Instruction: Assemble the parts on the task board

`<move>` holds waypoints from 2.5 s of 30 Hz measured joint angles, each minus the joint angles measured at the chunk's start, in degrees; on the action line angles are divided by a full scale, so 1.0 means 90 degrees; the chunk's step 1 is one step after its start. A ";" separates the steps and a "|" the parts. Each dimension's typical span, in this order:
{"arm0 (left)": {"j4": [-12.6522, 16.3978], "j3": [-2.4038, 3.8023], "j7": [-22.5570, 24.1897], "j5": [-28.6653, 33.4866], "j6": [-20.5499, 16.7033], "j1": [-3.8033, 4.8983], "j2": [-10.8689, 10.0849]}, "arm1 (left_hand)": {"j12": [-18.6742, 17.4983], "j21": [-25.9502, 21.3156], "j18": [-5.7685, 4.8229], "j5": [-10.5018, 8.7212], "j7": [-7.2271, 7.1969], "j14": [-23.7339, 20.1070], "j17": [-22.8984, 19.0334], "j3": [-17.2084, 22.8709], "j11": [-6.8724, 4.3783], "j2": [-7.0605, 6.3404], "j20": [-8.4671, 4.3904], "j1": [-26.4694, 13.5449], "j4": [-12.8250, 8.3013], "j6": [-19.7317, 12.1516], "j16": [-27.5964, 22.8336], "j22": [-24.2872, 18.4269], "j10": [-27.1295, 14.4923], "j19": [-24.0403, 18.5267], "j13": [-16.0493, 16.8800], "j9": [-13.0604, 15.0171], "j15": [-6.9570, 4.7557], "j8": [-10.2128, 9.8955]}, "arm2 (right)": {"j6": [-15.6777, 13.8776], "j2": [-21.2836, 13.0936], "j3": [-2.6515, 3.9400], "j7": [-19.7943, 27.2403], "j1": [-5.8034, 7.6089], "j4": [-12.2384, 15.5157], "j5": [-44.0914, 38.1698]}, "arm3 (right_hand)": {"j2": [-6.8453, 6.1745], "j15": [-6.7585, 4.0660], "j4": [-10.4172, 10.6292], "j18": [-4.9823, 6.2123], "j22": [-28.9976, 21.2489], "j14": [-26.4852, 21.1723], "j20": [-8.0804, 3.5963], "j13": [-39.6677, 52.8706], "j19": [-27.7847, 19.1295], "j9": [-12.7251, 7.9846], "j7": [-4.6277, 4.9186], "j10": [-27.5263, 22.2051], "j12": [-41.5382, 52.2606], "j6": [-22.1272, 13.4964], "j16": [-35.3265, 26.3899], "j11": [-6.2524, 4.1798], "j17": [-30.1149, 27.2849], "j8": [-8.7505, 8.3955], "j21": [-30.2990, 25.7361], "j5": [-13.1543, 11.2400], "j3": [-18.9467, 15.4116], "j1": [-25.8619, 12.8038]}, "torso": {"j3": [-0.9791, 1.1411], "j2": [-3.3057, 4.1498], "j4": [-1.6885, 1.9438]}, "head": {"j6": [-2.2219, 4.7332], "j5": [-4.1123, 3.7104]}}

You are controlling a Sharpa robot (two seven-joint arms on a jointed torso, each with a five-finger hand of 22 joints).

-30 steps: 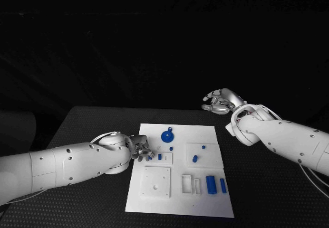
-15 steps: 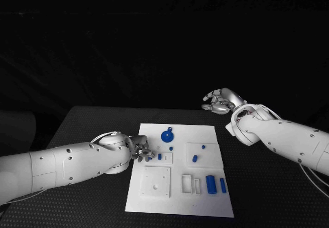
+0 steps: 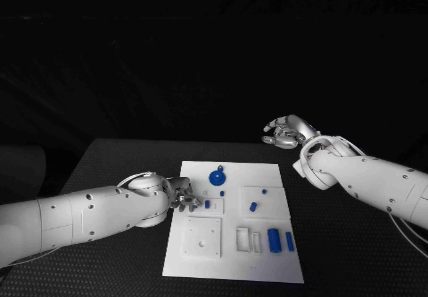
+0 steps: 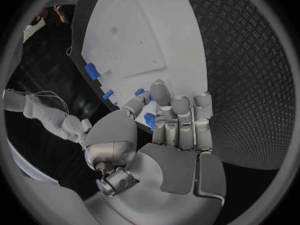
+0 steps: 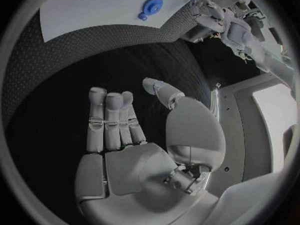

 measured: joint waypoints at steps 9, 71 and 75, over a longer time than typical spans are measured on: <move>-0.0023 0.0000 -0.0002 0.0000 -0.0002 -0.0004 0.0003 | -0.0027 0.0000 0.0103 -0.0495 0.0000 -0.0019 0.0009 0.0010 -0.0023 -0.0242 0.0000 -0.0108 0.0314 0.0000 -0.0024 0.0005 -0.0023 0.0000 0.0034 0.0030 -0.0022 -0.0024 | 0.0000 -0.0003 0.0000 0.0000 0.0000 -0.0001 0.0000 | 0.0000 0.0000 0.0000 0.0000 0.0000 0.0000 0.0000 0.0000 0.0000 0.0000 -0.0011 0.0000 0.0000 -0.0010 0.0000 0.0000 0.0000 0.0000 0.0000 0.0000 0.0000 0.0000 | -0.0001 0.0001 0.0001 | 0.0004 -0.0011; -0.0832 0.0440 0.2597 -0.0880 -0.1717 0.0098 0.0872 | -0.3797 -0.1357 -0.0055 -0.1174 0.0648 -0.1160 -0.0395 0.0472 0.1092 -0.1206 0.0306 0.2837 -0.0636 -0.1542 -0.1697 -0.0109 -0.1777 -0.1007 -0.1452 -0.0102 0.0944 -0.0347 | 0.0001 0.0049 0.0000 0.0009 -0.0006 -0.0050 0.0018 | 0.0000 0.0000 0.0018 0.0000 -0.0001 0.0000 0.0000 -0.0025 0.0000 0.0000 0.0000 0.0000 -0.0001 -0.0020 0.0000 0.0000 -0.0006 0.0000 0.0002 0.0080 -0.0018 0.0000 | 0.0002 0.0012 -0.0012 | 0.0145 -0.0092; -0.0975 0.0357 0.2641 -0.1382 -0.1588 0.0080 0.1049 | -0.3996 -0.1357 -0.0083 -0.1173 0.0635 -0.1135 -0.0343 0.0472 0.1118 -0.1226 0.0294 0.2857 -0.0636 -0.1555 -0.1635 -0.0056 -0.1825 -0.0976 -0.1529 -0.0139 0.0960 -0.0369 | 0.0002 0.0058 0.0000 0.0011 -0.0007 -0.0050 0.0020 | 0.0000 0.0000 0.0018 0.0000 -0.0001 0.0000 0.0000 -0.0025 0.0000 0.0000 -0.0001 0.0000 -0.0001 -0.0020 0.0000 0.0000 -0.0012 0.0000 0.0002 0.0080 -0.0018 0.0000 | -0.0002 0.0019 -0.0015 | 0.0150 -0.0108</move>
